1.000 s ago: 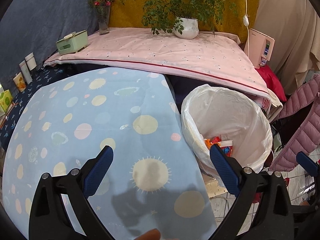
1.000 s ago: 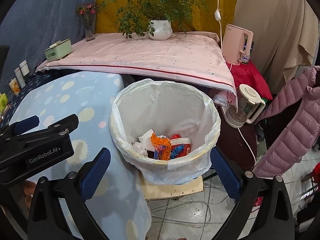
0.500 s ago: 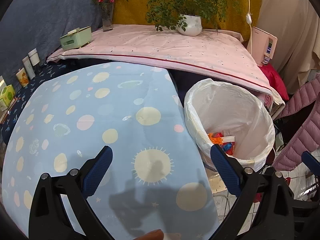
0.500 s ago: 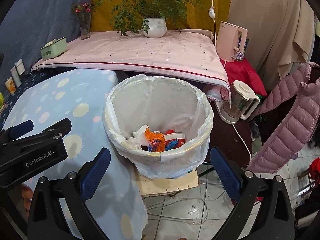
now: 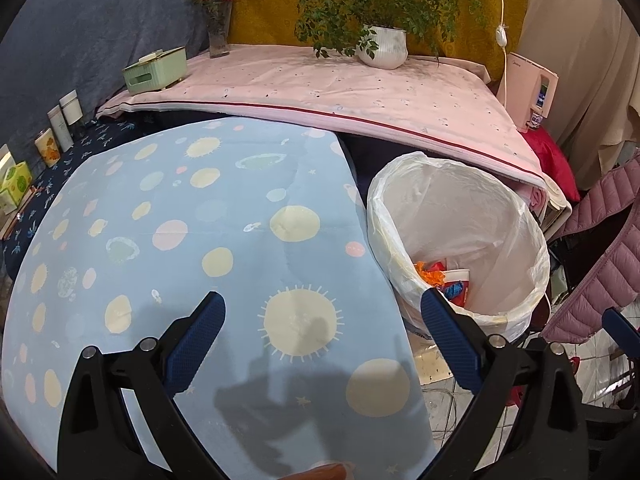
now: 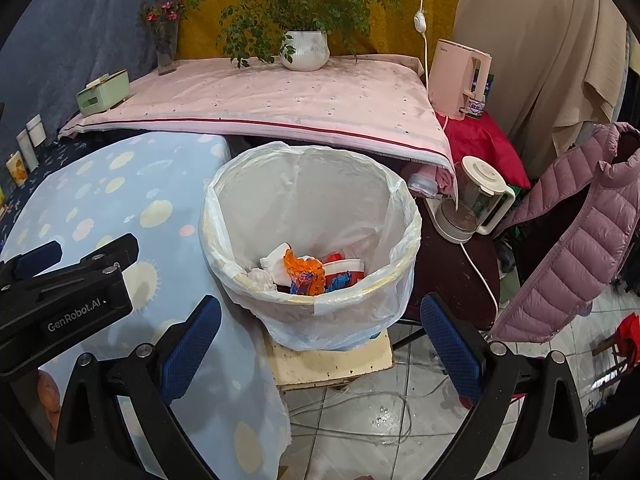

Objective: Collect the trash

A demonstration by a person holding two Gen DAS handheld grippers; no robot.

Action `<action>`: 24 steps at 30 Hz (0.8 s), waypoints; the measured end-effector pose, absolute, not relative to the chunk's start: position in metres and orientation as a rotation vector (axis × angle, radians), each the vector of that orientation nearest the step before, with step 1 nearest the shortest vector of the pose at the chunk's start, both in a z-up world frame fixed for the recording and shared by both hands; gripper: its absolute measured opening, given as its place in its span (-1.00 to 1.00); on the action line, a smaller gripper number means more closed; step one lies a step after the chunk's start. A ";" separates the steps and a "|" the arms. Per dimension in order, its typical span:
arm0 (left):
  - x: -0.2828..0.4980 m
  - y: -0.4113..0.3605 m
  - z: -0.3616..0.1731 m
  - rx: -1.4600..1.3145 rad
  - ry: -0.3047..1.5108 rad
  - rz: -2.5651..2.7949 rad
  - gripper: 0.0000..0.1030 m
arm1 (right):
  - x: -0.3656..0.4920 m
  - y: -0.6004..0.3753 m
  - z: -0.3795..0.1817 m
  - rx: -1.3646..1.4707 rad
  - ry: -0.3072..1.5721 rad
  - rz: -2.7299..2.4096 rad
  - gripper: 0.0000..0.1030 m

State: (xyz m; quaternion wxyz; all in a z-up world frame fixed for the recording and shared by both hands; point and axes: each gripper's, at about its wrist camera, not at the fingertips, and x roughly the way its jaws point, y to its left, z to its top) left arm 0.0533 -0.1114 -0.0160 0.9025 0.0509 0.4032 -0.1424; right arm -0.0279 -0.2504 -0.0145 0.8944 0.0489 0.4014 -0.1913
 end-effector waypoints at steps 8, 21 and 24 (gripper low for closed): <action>0.052 -0.113 -0.018 0.101 0.845 -0.305 0.82 | -0.031 -0.253 -0.017 0.106 0.834 -0.403 0.87; 0.048 -0.117 -0.019 0.112 0.842 -0.314 0.82 | -0.033 -0.255 -0.019 0.109 0.840 -0.412 0.87; 0.048 -0.117 -0.019 0.111 0.843 -0.313 0.82 | -0.033 -0.255 -0.019 0.111 0.840 -0.414 0.87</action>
